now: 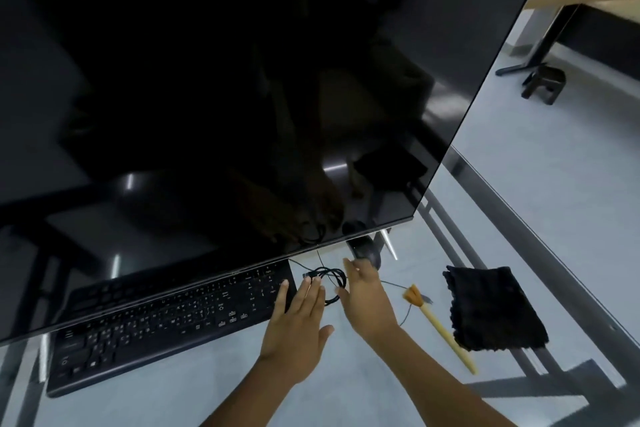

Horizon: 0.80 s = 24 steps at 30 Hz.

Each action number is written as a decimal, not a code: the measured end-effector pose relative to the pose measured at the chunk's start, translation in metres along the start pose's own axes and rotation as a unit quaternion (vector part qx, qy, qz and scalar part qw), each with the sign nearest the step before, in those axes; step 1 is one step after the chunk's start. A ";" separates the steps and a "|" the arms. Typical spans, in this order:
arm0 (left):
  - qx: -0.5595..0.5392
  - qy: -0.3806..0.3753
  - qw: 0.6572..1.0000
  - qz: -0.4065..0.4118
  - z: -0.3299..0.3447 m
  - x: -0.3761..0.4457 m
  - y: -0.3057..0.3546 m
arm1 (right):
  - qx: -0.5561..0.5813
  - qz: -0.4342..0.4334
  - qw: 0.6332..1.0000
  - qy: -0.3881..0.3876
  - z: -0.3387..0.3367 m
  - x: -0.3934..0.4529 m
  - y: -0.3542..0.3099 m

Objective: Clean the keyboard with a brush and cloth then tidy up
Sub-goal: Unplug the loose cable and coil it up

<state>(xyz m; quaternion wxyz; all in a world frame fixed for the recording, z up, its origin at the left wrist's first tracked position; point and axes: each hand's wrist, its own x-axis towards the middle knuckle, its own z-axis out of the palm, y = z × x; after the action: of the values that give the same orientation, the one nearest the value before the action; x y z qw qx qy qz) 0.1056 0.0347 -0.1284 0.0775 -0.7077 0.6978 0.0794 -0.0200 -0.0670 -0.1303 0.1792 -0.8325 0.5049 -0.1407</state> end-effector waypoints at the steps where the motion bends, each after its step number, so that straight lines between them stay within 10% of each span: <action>1: 0.009 -0.001 1.000 0.000 0.002 0.001 0.001 | -0.033 -0.055 0.997 0.031 0.003 -0.006 0.002; 6: -0.019 0.004 1.000 -0.021 0.006 0.009 -0.001 | -0.106 -0.202 0.973 0.020 0.022 -0.039 0.004; 24: 0.012 0.007 0.998 -0.060 -0.001 0.033 -0.015 | -0.167 -0.182 0.968 -0.048 0.032 0.008 0.003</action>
<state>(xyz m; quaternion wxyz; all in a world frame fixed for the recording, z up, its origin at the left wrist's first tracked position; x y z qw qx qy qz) 0.1208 0.0022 -0.1351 0.0854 -0.7478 0.6555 0.0614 -0.0051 -0.0707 -0.1594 0.0331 -0.9344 0.3519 -0.0452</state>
